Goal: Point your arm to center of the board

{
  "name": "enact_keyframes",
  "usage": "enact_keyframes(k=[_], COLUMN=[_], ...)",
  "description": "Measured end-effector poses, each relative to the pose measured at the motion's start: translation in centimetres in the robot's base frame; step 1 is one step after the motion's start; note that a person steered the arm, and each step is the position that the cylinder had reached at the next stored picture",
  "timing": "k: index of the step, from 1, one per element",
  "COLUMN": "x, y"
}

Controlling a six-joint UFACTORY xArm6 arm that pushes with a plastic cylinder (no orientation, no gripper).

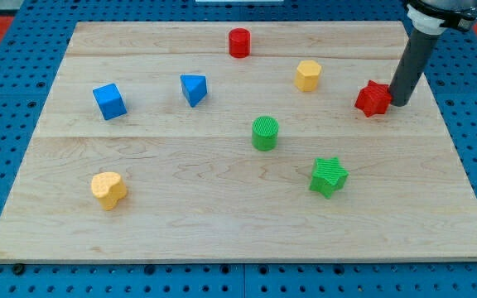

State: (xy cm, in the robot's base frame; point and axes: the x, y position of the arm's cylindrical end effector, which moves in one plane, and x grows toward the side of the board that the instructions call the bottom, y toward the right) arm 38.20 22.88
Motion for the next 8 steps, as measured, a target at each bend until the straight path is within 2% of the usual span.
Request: enact_keyframes(k=[2,3,4,5,6,7,8], x=[0.9,5.2,6.2,5.2,2.7,2.2,1.9], y=[4.1,3.9,-2.5,-7.1,-8.5,-9.0,-13.0])
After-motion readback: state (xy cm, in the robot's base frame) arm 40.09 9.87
